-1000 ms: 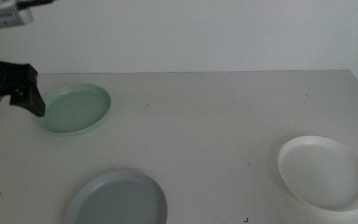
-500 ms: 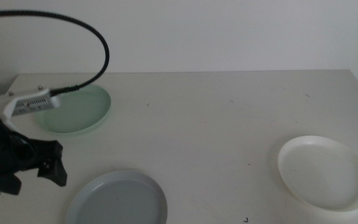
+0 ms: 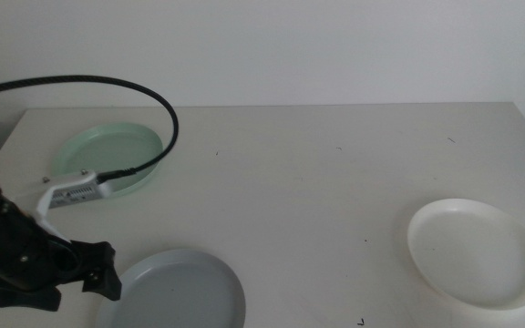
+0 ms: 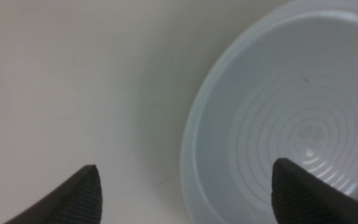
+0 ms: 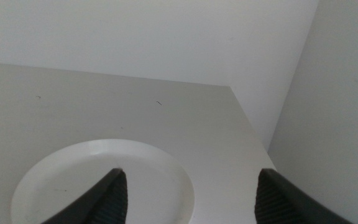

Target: Stack the three bowls on top of each other.

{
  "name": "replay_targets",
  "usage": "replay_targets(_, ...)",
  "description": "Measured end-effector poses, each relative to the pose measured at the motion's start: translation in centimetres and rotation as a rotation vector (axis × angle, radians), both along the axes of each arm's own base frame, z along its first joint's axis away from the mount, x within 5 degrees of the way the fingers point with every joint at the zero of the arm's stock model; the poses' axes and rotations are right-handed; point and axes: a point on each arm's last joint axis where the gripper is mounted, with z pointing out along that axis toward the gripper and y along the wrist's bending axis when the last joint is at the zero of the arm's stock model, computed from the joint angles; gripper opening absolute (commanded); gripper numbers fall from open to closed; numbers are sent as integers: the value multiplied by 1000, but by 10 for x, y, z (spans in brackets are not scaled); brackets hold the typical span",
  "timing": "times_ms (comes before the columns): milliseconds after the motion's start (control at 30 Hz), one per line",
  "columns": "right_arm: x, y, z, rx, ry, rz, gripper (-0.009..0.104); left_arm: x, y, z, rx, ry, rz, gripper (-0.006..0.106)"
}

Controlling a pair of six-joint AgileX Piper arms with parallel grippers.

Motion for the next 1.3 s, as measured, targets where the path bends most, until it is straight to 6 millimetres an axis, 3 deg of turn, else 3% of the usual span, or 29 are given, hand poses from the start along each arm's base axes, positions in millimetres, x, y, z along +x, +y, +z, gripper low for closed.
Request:
replay_targets(300,0,0,0,0,0,0,52,12,-23,-32,20,49,-80,103)
replay_targets(500,0,0,0,0,0,0,52,17,-27,-48,28,79,-86,90)
replay_targets(600,0,0,0,0,0,0,52,19,-28,-48,29,83,-87,71)
replay_targets(867,0,0,0,0,0,0,52,20,-28,-52,32,88,-85,4)
replay_targets(900,0,0,0,0,0,0,52,20,-28,-52,32,88,-85,0)
replay_targets(1300,0,0,0,0,0,0,52,18,-30,-41,8,75,-90,0)
